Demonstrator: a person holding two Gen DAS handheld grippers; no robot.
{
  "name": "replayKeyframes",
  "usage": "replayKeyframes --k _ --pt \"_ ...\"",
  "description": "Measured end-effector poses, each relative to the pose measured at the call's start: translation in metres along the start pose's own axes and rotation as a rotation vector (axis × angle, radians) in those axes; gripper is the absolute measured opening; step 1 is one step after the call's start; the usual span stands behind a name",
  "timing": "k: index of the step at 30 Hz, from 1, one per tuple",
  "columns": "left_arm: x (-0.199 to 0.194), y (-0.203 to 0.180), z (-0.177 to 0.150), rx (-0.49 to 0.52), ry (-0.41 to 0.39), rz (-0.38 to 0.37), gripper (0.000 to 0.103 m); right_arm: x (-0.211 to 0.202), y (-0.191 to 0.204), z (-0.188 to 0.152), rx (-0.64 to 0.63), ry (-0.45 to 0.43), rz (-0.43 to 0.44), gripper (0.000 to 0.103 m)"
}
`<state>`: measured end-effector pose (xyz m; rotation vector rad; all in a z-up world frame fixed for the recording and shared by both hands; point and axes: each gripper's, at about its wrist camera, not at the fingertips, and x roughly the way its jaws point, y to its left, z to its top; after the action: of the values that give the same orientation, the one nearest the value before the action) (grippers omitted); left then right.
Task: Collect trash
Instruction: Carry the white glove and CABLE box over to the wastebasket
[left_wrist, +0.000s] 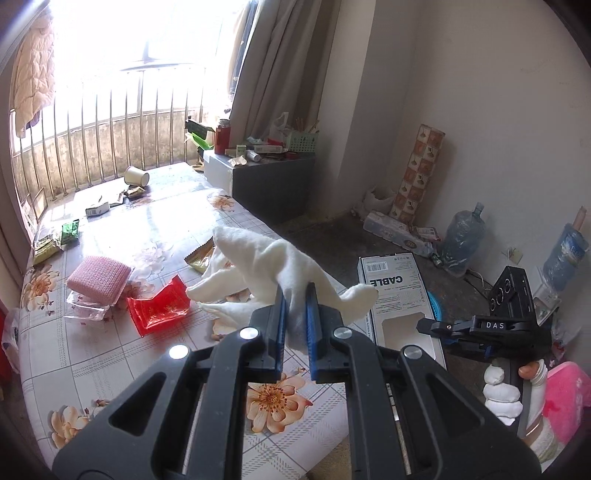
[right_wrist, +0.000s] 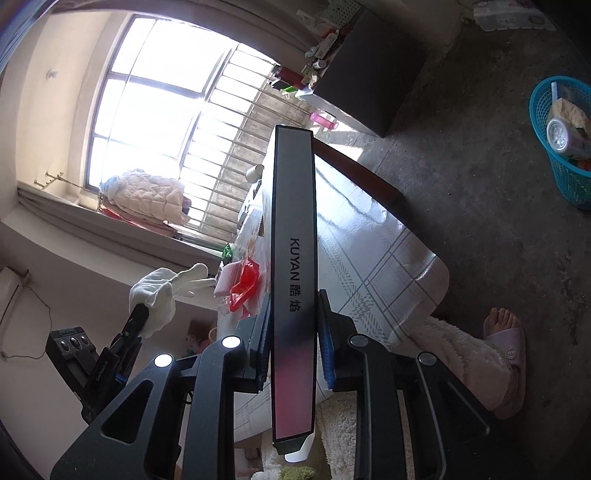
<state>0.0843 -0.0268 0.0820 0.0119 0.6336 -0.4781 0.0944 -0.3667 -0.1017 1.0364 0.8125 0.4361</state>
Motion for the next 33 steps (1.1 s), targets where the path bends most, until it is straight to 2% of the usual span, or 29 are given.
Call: replayKeyframes --k 9,19,27,33 --pt "0.057 -0.060 0.011 0.077 0.088 -0.111 0.008 -0.049 -0.048 0.011 0.090 -0.086 0.040 0.023" --pt "0.117 -0.133 0.013 0.145 0.179 -0.230 0.008 -0.110 -0.103 0.024 0.191 -0.217 0.030 0.023" --pt "0.154 -0.183 0.001 0.235 0.257 -0.265 0.008 -0.141 -0.128 0.027 0.246 -0.306 0.015 0.023" --pt "0.174 -0.217 -0.004 0.327 0.267 -0.261 0.008 -0.158 -0.138 0.028 0.273 -0.351 0.000 0.022"
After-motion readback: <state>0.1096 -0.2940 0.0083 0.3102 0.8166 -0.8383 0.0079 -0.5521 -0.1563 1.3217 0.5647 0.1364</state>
